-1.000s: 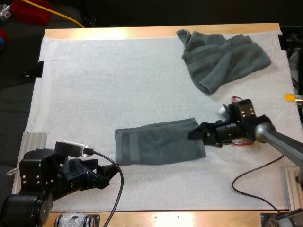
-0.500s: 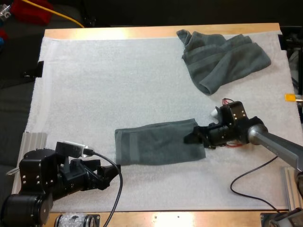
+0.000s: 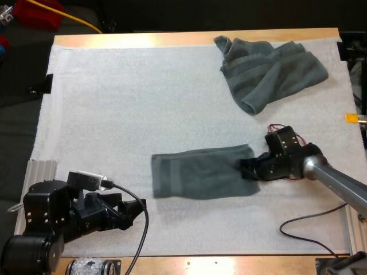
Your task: Pick towel from pile, fold and stack
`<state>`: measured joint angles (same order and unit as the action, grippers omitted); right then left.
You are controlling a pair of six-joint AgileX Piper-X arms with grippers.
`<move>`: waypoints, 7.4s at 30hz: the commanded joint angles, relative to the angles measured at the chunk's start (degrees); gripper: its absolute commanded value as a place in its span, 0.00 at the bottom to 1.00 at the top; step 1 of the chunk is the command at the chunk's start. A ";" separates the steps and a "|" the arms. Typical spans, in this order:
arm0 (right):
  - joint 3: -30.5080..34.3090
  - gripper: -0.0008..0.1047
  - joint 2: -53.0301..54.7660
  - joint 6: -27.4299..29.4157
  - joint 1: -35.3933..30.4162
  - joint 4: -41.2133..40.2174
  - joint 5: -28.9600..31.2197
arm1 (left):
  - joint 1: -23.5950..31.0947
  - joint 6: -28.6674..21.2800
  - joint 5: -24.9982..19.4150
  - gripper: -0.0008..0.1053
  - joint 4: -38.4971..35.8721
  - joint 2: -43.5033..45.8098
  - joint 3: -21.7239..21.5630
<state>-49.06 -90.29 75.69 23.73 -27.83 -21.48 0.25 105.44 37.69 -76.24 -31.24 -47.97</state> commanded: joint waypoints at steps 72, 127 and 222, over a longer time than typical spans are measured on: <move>-11.17 0.02 -1.28 -11.95 14.63 -6.53 1.96 | -0.05 0.71 6.35 0.66 -0.09 0.20 -0.45; -14.24 0.54 1.30 -1.52 21.94 -8.18 9.15 | -0.05 0.58 6.35 0.66 1.10 0.20 -0.45; -14.23 0.78 30.77 2.49 21.94 -24.29 20.01 | -26.15 20.78 -5.36 0.68 50.42 -56.09 3.62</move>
<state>-62.98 -59.94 78.17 45.54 -51.47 -1.89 -25.74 125.51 32.92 -26.77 -87.38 -44.29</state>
